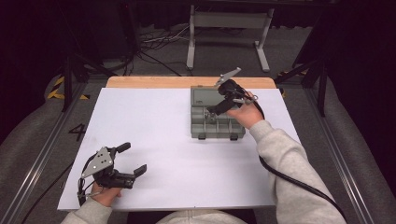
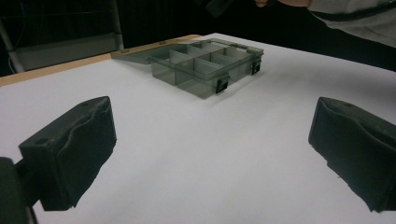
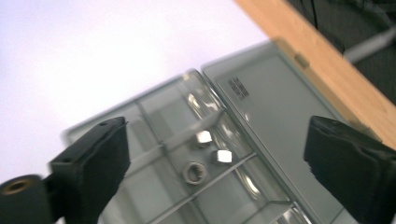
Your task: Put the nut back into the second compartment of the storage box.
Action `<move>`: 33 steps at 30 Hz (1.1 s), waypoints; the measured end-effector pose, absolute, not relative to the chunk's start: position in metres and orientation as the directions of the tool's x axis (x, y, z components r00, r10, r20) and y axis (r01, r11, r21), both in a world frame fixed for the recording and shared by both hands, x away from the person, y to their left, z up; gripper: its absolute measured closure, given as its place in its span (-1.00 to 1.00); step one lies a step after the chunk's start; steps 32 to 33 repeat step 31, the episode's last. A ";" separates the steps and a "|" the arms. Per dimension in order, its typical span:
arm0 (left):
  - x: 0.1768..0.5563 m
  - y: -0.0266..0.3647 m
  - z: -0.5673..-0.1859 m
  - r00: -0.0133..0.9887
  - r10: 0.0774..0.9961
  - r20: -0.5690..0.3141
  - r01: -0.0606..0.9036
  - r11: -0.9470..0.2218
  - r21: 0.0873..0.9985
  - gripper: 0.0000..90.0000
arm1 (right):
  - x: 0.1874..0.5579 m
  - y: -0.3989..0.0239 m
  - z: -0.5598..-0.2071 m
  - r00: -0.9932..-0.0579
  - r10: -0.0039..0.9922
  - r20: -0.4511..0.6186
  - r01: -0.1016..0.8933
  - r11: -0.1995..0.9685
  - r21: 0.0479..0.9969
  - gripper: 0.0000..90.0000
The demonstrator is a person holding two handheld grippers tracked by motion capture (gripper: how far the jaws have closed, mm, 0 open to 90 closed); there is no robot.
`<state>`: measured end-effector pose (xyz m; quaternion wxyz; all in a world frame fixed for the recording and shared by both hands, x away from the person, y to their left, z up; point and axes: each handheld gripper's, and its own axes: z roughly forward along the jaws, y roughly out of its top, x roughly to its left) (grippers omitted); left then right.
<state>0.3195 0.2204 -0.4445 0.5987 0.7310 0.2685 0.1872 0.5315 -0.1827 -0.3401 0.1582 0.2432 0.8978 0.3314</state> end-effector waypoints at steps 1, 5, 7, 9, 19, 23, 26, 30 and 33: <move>0.319 0.220 -0.444 0.786 0.617 -0.049 0.169 -0.138 0.976 -0.96 | 0.518 -0.194 -0.337 -0.833 0.541 -0.120 0.297 0.619 0.727 -0.93; 0.320 0.219 -0.444 0.788 0.614 -0.050 0.170 -0.139 0.976 -0.97 | 0.474 -0.233 -0.335 -0.832 0.543 -0.116 0.205 0.495 0.844 -0.98; 0.320 0.219 -0.444 0.789 0.613 -0.047 0.168 -0.142 0.976 -0.97 | 0.461 -0.245 -0.337 -0.830 0.545 -0.119 0.179 0.463 0.868 -1.00; 0.320 0.218 -0.444 0.790 0.611 -0.041 0.160 -0.141 0.977 -0.97 | 0.433 -0.276 -0.345 -0.812 0.572 -0.111 0.139 0.375 0.917 -1.00; 0.318 0.219 -0.442 0.791 0.609 -0.053 0.152 -0.112 0.982 -0.97 | 0.369 -0.328 -0.394 -0.768 0.636 -0.072 0.084 0.211 0.974 -1.00; 0.318 0.222 -0.440 0.789 0.611 -0.058 0.139 -0.086 0.987 -0.98 | 0.354 -0.326 -0.414 -0.772 0.630 -0.083 0.075 0.221 0.972 -1.00; 0.318 0.223 -0.440 0.789 0.611 -0.057 0.135 -0.082 0.987 -0.98 | 0.351 -0.323 -0.416 -0.779 0.623 -0.070 0.072 0.200 0.977 -1.00; 0.319 0.225 -0.440 0.784 0.618 -0.056 0.130 -0.075 0.989 -0.98 | 0.352 -0.322 -0.417 -0.777 0.624 -0.077 0.067 0.205 0.977 -1.00; 0.319 0.225 -0.440 0.784 0.618 -0.056 0.130 -0.075 0.989 -0.98 | 0.352 -0.322 -0.418 -0.778 0.624 -0.073 0.068 0.199 0.978 -1.00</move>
